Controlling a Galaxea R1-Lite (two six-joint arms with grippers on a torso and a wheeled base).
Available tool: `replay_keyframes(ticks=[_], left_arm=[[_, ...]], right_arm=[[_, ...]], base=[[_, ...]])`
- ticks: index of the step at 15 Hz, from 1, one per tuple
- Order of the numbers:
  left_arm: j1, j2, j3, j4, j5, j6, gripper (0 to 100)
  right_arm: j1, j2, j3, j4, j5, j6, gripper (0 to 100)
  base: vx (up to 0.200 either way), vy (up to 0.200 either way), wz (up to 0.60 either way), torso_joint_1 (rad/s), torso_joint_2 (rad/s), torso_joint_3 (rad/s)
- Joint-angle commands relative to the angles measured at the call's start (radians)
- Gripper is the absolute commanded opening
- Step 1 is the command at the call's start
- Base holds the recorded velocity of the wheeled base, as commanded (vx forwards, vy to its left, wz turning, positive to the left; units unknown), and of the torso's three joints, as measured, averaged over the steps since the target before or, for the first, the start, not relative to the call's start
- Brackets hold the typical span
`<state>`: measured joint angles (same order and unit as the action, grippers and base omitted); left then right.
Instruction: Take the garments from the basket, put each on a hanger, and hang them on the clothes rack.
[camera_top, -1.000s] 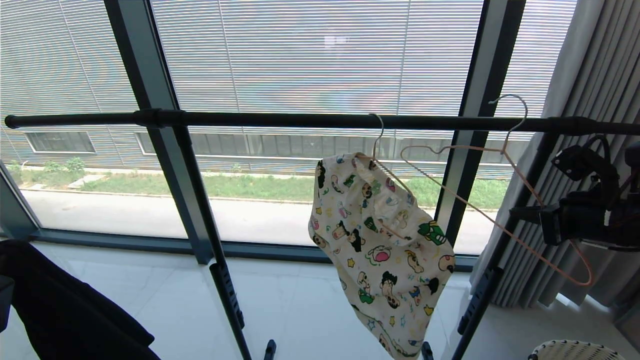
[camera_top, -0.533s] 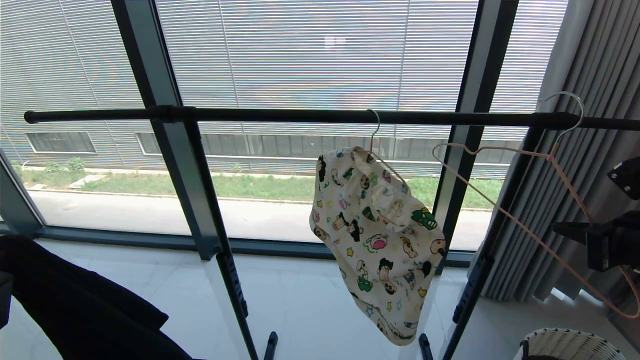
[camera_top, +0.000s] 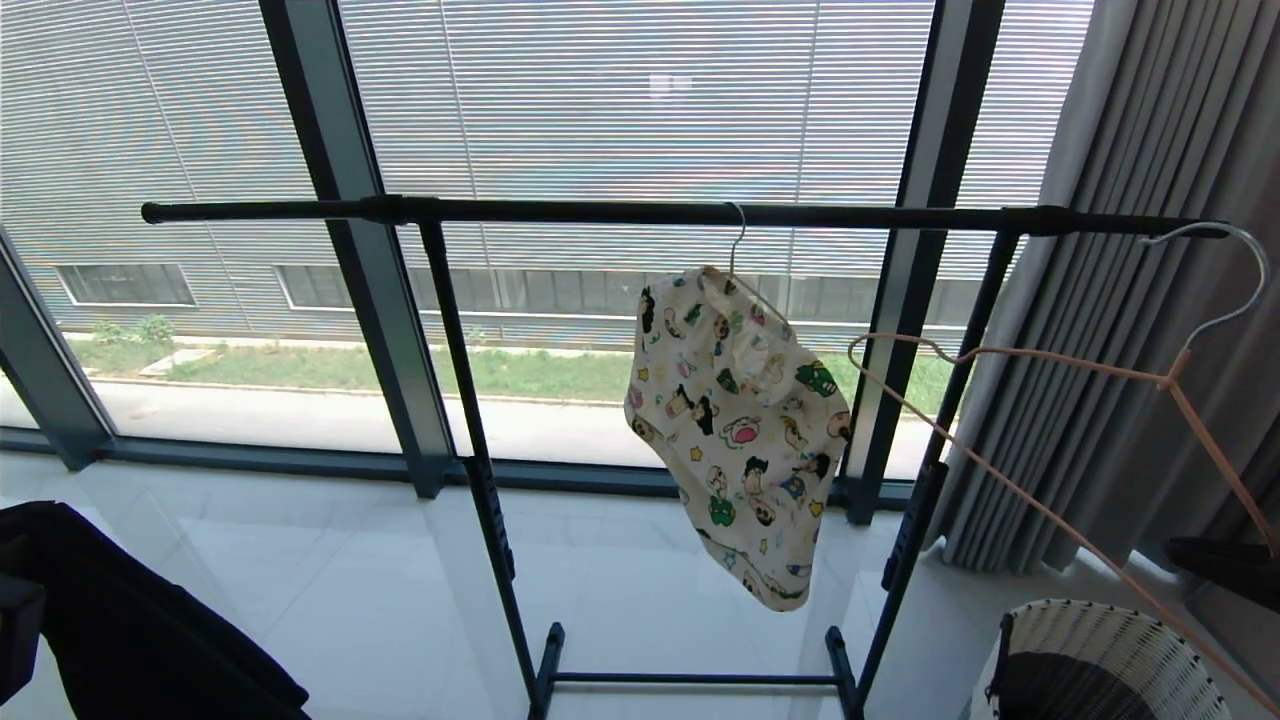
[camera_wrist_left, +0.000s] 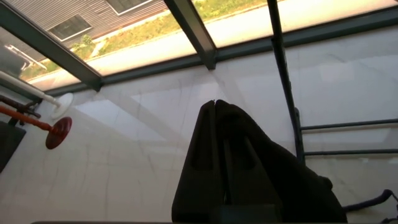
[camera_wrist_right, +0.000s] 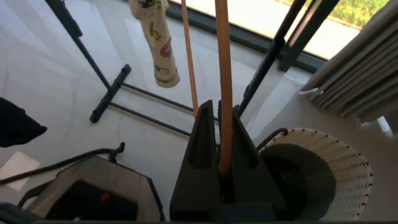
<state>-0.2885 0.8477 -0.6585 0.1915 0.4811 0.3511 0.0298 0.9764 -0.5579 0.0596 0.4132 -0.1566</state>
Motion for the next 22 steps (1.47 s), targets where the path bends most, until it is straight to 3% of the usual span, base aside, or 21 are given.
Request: replay_keyframes(ticks=[1, 4, 7, 10, 13, 16, 21, 22], left_arm=[[-0.001, 0.007, 0.002, 0.0, -0.001, 0.0, 0], [-0.032, 0.014, 0.002, 0.0, -0.002, 0.0, 0], [-0.169, 0.03, 0.007, -0.014, -0.002, -0.012, 0], [-0.193, 0.223, 0.036, -0.238, 0.01, -0.03, 0], [-0.195, 0.475, -0.029, -0.422, 0.117, -0.106, 0], [-0.195, 0.6, -0.151, -0.429, 0.125, -0.169, 0], [-0.256, 0.62, -0.179, -0.432, 0.1, -0.181, 0], [-0.261, 0.646, -0.211, -0.432, 0.103, -0.233, 0]], right_arm=[[0.027, -0.074, 0.001, 0.022, 0.024, -0.001, 0], [0.124, -0.071, -0.004, 0.045, 0.111, 0.0, 0], [0.268, -0.007, 0.001, 0.042, 0.148, 0.0, 0], [0.412, 0.107, 0.021, -0.02, 0.148, 0.002, 0], [0.547, 0.171, 0.039, -0.106, 0.154, 0.008, 0], [0.585, 0.228, 0.044, -0.179, 0.154, 0.009, 0], [0.585, 0.343, 0.042, -0.31, 0.156, 0.022, 0], [0.588, 0.378, 0.036, -0.343, 0.156, 0.023, 0]], base=[[-0.2, 0.0, 0.0, 0.012, 0.0, -0.007], [-0.133, 0.0, 0.0, 0.002, 0.0, 0.006], [0.0, 0.0, 0.0, 0.0, 0.0, 0.0], [0.0, 0.0, 0.0, 0.0, 0.0, 0.0], [0.0, 0.0, 0.0, 0.0, 0.0, 0.0], [0.0, 0.0, 0.0, 0.0, 0.0, 0.0], [0.0, 0.0, 0.0, 0.0, 0.0, 0.0], [0.0, 0.0, 0.0, 0.0, 0.0, 0.0]])
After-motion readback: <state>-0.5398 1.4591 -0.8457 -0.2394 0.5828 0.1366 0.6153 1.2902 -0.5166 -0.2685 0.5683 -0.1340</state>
